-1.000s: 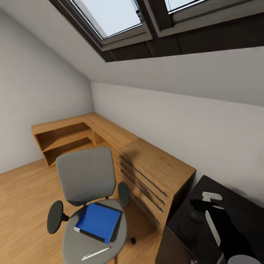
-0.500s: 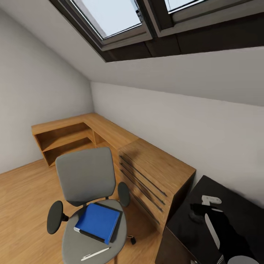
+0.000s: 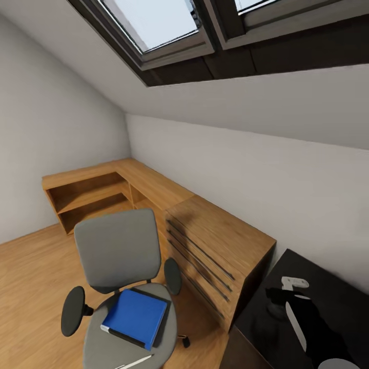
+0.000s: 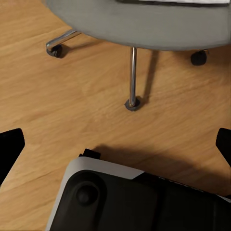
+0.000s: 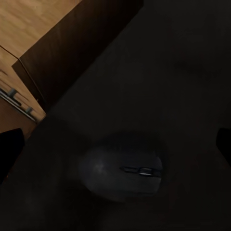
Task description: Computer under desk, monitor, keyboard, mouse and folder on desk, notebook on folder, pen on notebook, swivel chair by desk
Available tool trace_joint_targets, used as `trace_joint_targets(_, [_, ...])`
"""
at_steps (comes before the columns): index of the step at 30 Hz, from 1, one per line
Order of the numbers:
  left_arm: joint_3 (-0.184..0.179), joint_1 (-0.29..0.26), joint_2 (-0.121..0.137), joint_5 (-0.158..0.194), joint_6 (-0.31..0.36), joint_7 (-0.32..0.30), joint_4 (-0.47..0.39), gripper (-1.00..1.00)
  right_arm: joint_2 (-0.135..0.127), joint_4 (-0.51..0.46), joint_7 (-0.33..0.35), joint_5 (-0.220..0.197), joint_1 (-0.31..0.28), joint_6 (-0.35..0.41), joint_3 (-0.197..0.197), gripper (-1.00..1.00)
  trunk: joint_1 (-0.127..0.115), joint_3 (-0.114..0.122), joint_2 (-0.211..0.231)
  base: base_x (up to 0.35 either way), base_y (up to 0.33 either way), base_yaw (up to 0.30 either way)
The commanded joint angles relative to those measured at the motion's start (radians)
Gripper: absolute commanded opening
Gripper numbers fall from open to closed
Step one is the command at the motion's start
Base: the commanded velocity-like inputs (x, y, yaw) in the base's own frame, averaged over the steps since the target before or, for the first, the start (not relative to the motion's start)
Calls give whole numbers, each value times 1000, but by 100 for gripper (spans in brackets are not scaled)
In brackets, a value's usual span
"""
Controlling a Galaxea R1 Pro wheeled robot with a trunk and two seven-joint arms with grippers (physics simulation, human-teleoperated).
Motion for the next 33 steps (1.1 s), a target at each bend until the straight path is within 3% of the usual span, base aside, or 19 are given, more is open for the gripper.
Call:
trace_joint_targets(1, [-8, -1, 1, 10, -8, 1, 1, 100, 0, 2, -1, 4, -1, 1, 0, 100, 1, -2, -2, 126, 0, 0])
trace_joint_targets(28, [-7, -1, -1, 11, -27, 2, -1, 100, -3, 15, -5, 6, -1, -7, -1, 100, 1, -2, -2, 18, 0, 0])
trace_joint_targets(33, [-8, -1, -1, 11, -27, 2, -1, 100, -4, 15, -6, 6, -1, -6, -1, 100, 20, -18, -37, 0, 0, 0])
